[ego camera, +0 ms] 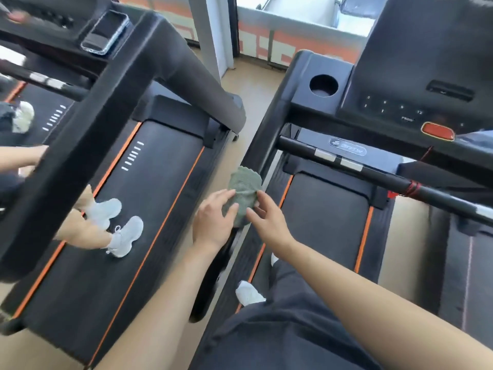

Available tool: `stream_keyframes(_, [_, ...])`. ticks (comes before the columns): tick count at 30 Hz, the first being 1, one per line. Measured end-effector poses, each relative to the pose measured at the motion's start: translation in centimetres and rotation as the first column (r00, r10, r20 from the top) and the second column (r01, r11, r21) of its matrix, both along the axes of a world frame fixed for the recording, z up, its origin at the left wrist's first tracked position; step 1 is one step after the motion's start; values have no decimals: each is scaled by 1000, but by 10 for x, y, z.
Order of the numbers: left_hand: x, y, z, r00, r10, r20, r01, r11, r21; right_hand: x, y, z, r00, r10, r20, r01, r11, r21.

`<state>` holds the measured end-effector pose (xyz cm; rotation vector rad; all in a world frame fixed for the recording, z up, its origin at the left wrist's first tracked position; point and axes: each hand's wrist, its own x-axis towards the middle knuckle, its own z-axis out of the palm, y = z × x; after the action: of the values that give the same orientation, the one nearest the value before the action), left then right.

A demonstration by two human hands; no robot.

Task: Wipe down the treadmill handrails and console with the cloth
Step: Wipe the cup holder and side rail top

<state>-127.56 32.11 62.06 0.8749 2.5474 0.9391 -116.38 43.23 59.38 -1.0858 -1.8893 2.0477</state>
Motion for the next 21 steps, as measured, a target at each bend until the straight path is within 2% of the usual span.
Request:
stream_keyframes(7, [-17,44,3,988,-146,-54,140,984,-111,-24,28,-9,985,-160,-56,144,963,-227])
stream_keyframes(14, [-34,94,11,911,-366,-188,312,912,-266,-44,62,-19,924,-367,-108,289,855,-431])
stream_keyframes(17, [-34,119,14,868,-455,-198,366,857,-363,-53,81,-20,895,-434,-101,342,816,-466])
stream_keyframes(21, [-45,141,15,836,-515,-192,411,817,-404,-63,98,-25,896,-435,-86,343,804,-486])
